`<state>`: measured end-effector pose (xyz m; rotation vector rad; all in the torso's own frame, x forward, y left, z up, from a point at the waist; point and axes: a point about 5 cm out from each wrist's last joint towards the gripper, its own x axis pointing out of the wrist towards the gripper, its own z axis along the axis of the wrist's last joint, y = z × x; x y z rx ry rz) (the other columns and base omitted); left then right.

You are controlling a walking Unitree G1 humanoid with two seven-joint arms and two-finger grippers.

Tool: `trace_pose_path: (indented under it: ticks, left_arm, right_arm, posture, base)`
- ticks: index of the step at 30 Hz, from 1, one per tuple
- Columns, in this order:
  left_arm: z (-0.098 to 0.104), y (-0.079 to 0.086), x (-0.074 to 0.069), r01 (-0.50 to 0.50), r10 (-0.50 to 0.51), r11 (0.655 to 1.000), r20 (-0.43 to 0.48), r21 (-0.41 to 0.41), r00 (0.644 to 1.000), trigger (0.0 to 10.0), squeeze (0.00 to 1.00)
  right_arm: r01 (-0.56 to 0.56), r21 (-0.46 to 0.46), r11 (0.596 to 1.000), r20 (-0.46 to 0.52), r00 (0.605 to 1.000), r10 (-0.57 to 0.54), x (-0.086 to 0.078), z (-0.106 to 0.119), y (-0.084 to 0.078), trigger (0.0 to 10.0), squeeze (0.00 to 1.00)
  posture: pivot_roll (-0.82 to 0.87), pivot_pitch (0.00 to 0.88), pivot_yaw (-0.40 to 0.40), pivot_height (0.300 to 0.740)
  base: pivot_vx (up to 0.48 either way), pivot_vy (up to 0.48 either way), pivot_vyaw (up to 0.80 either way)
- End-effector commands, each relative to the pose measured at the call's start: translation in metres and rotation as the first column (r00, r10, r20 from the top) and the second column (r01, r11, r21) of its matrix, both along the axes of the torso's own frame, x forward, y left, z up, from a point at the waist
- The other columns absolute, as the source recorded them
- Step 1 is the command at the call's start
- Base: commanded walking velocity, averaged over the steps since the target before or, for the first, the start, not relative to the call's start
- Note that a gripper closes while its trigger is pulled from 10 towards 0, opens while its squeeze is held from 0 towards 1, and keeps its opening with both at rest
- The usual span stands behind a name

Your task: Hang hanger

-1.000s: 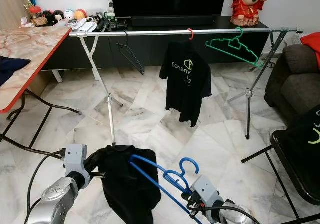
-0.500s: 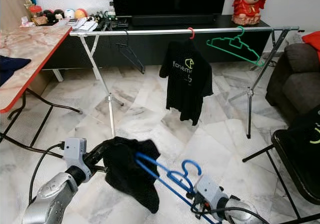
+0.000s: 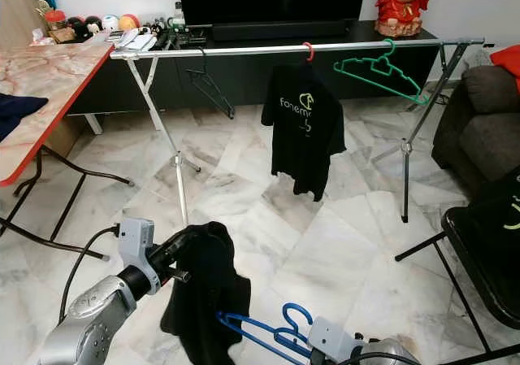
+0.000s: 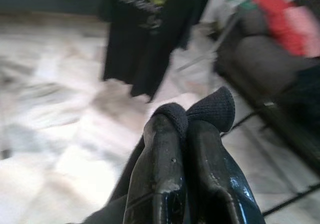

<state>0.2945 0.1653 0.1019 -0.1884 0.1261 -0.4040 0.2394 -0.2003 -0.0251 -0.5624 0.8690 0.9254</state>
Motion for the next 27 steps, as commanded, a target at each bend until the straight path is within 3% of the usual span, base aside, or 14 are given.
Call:
trace_pose_path:
  ticks: [1, 4, 7, 9, 11, 14, 20, 21, 22, 25, 26, 27]
  left_arm:
    - [0.004, 0.008, 0.003, -0.044, 0.043, 0.998, 0.024, 0.038, 0.999, 0.0, 0.0]
    - [-0.011, 0.017, 0.003, -0.089, 0.096, 0.974, -0.023, 0.207, 0.995, 0.0, 0.0]
    - [-0.026, 0.013, -0.003, -0.001, 0.023, 0.938, -0.059, 0.347, 0.998, 0.0, 0.0]
    - [-0.029, 0.011, -0.006, 0.032, -0.006, 0.933, -0.073, 0.359, 0.997, 0.0, 0.0]
    - [-0.038, 0.004, -0.011, 0.111, -0.078, 0.883, -0.092, 0.455, 0.993, 0.0, 0.0]
    - [-0.04, 0.004, -0.011, 0.083, -0.055, 0.876, -0.072, 0.475, 0.996, 0.0, 0.0]
    - [-0.024, 0.028, 0.003, -0.206, 0.203, 0.893, 0.05, 0.4, 0.978, 0.0, 0.0]
    - [-0.014, 0.045, 0.008, -0.355, 0.344, 0.87, 0.096, 0.342, 0.934, 0.0, 0.0]
    - [-0.014, 0.045, 0.008, -0.355, 0.344, 0.87, 0.096, 0.342, 0.934, 0.0, 0.0]
    - [-0.006, 0.06, 0.011, -0.49, 0.476, 0.835, 0.117, 0.251, 0.871, 0.0, 0.0]
    - [0.001, 0.067, 0.012, -0.559, 0.546, 0.816, 0.123, 0.146, 0.829, 0.0, 0.0]
    - [0.003, 0.068, 0.012, -0.572, 0.561, 0.813, 0.119, 0.11, 0.819, 0.0, 0.0]
  right_arm:
    - [0.007, 0.03, 1.0, 0.019, 1.0, -0.008, 0.005, 0.007, -0.001, 0.0, 0.0]
    - [0.001, 0.098, 0.995, 0.05, 0.999, -0.006, 0.008, 0.024, -0.002, 0.0, 0.0]
    - [-0.024, 0.042, 0.999, 0.094, 0.995, 0.019, 0.011, 0.036, -0.01, 0.0, 0.0]
    - [-0.028, 0.023, 0.999, 0.101, 0.995, 0.026, 0.011, 0.039, -0.013, 0.0, 0.0]
    - [-0.064, -0.035, 0.997, 0.107, 0.992, 0.067, 0.011, 0.051, -0.022, 0.0, 0.0]
    - [-0.086, -0.084, 0.993, 0.102, 0.99, 0.094, 0.01, 0.059, -0.027, 0.0, 0.0]
    - [-0.033, -0.189, 0.981, 0.139, 0.988, 0.06, 0.017, 0.073, -0.044, 0.0, 0.0]
    - [0.003, -0.163, 0.987, 0.15, 0.988, 0.022, 0.016, 0.075, -0.045, 0.0, 0.0]
    - [0.003, -0.163, 0.987, 0.15, 0.988, 0.022, 0.016, 0.075, -0.045, 0.0, 0.0]
    - [0.089, -0.185, 0.979, 0.238, 0.97, -0.044, 0.022, 0.081, -0.05, 0.0, 0.0]
    - [0.217, -0.162, 0.963, 0.356, 0.923, -0.148, 0.033, 0.088, -0.054, 0.0, 0.0]
    - [0.284, -0.125, 0.951, 0.4, 0.891, -0.213, 0.038, 0.091, -0.056, 0.0, 0.0]
  posture:
    - [0.07, 0.092, 0.035, 0.74]
    - [0.06, 0.099, 0.04, 0.74]
    - [0.05, 0.102, 0.042, 0.74]
    - [0.05, 0.102, 0.042, 0.74]
    - [0.05, 0.1, 0.042, 0.74]
    - [0.05, 0.097, 0.038, 0.74]
    - [0.05, 0.096, 0.034, 0.74]
    - [0.05, 0.095, 0.033, 0.74]
    - [0.05, 0.095, 0.033, 0.74]
    - [0.05, 0.094, 0.036, 0.74]
    - [0.05, 0.091, 0.036, 0.74]
    - [0.05, 0.091, 0.036, 0.74]
  base:
    - [0.0, 0.0, 0.0]
    - [0.0, 0.0, 0.0]
    - [0.0, 0.0, 0.0]
    - [0.0, 0.0, 0.0]
    - [0.0, 0.0, 0.0]
    - [0.0, 0.0, 0.0]
    - [0.0, 0.0, 0.0]
    - [0.0, 0.0, 0.0]
    - [0.0, 0.0, 0.0]
    - [0.0, 0.0, 0.0]
    - [0.0, 0.0, 0.0]
    - [0.0, 0.0, 0.0]
